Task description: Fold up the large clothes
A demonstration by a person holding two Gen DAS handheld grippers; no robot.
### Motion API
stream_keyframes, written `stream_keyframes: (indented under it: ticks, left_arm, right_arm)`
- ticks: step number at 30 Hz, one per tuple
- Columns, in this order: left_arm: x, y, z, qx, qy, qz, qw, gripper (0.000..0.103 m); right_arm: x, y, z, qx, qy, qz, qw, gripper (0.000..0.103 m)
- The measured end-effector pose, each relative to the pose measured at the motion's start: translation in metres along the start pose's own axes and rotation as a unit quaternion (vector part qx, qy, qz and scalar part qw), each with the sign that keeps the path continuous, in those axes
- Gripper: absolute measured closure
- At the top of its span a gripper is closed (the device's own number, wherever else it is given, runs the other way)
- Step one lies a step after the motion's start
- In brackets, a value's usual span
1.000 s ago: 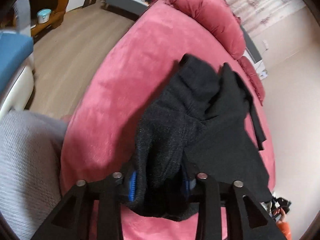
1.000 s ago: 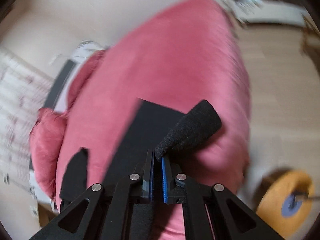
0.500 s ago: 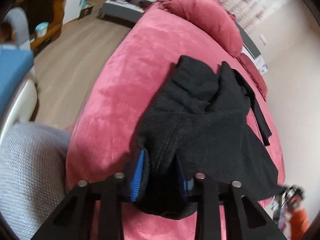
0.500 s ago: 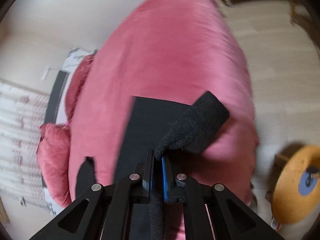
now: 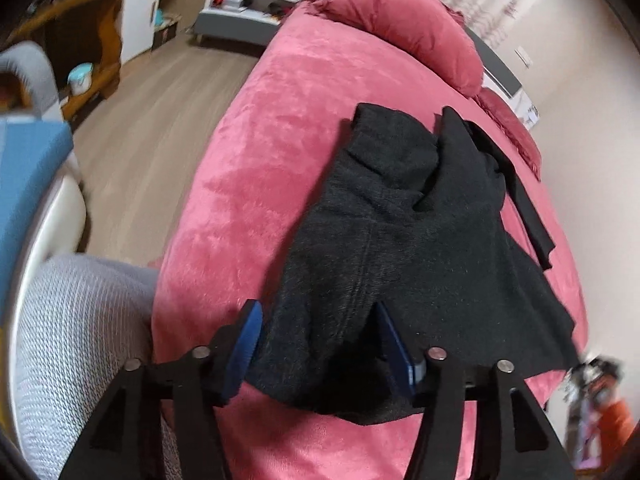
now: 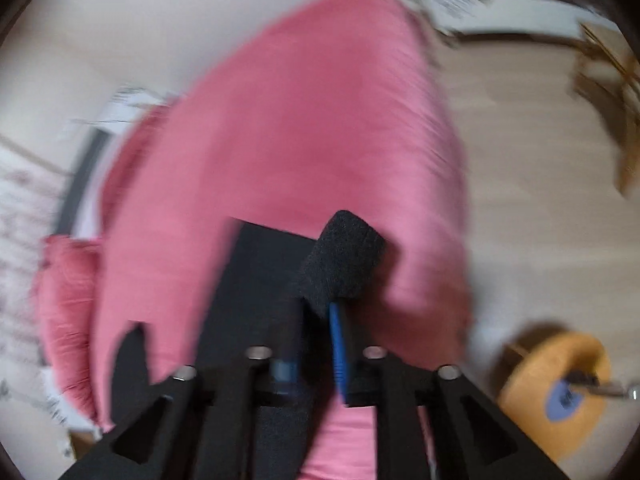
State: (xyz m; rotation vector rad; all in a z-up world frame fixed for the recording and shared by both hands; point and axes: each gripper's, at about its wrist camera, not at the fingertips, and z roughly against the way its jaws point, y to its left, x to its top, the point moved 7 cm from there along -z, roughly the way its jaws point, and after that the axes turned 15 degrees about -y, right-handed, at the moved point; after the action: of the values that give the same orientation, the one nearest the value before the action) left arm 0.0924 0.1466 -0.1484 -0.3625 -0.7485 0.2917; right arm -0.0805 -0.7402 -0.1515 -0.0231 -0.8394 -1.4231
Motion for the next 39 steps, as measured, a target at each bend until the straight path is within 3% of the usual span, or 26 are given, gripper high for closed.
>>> stream_keyframes:
  ticks: [2,6,8,12,18,20,22,23,25,27,29,31,33,35,39]
  left_arm:
    - [0.003,0.004,0.005,-0.001,-0.004,0.02,0.9998,0.038]
    - [0.023,0.007,0.022,-0.017,-0.048,0.051,0.9974,0.036]
    - [0.035,0.006,0.024,-0.017,-0.064,0.054,0.9964,0.029]
    - [0.063,0.001,0.008,-0.005,-0.078,0.056,0.9954,0.025]
    - [0.099,-0.017,-0.034,-0.01,-0.079,0.058,0.9951,0.021]
    - [0.109,-0.025,-0.05,-0.007,-0.078,0.05,0.9957,0.018]
    - [0.119,-0.032,-0.067,-0.003,-0.079,0.038,0.9961,0.017]
    - [0.123,-0.034,-0.076,0.0,-0.078,0.031,0.9965,0.017]
    - [0.133,-0.041,-0.099,-0.001,-0.073,0.022,0.9971,0.017]
    - [0.14,-0.046,-0.121,-0.002,-0.061,0.019,0.9979,0.017]
    - [0.143,-0.052,-0.145,-0.008,-0.038,0.024,0.9989,0.018]
    - [0.144,-0.063,-0.173,-0.024,-0.003,0.032,0.9992,0.019]
    - [0.141,-0.071,-0.192,-0.036,0.03,0.04,0.9981,0.022]
    - [0.137,-0.077,-0.205,-0.042,0.054,0.053,0.9962,0.041]
    - [0.137,-0.083,-0.21,-0.012,0.052,0.015,0.9985,0.054]
  right_arm:
    - [-0.014,-0.026,-0.011,-0.039,0.019,-0.02,0.999,0.065]
    - [-0.018,-0.039,-0.006,-0.027,-0.008,-0.049,0.998,0.065]
    - [-0.017,-0.027,0.002,-0.017,-0.022,-0.02,0.999,0.064]
    - [-0.024,0.022,0.016,0.001,-0.046,0.062,0.997,0.064]
    - [-0.05,0.102,0.031,-0.002,-0.105,0.218,0.97,0.057]
    - [-0.051,0.107,0.022,-0.035,-0.092,0.244,0.965,0.056]
    - [-0.045,0.101,0.021,-0.098,-0.096,0.247,0.959,0.056]
    - [-0.037,0.094,0.028,-0.135,-0.119,0.239,0.954,0.056]
    - [-0.024,0.093,0.05,-0.152,-0.173,0.228,0.946,0.056]
    - [-0.021,0.104,0.07,-0.133,-0.219,0.241,0.936,0.056]
    - [-0.029,0.127,0.08,-0.083,-0.227,0.27,0.932,0.056]
    - [-0.049,0.151,0.076,-0.008,-0.188,0.295,0.937,0.053]
    - [-0.081,0.175,0.064,0.061,-0.121,0.315,0.939,0.053]
    - [-0.114,0.195,0.052,0.098,-0.076,0.329,0.936,0.053]
    - [-0.176,0.224,0.026,0.138,-0.013,0.341,0.93,0.053]
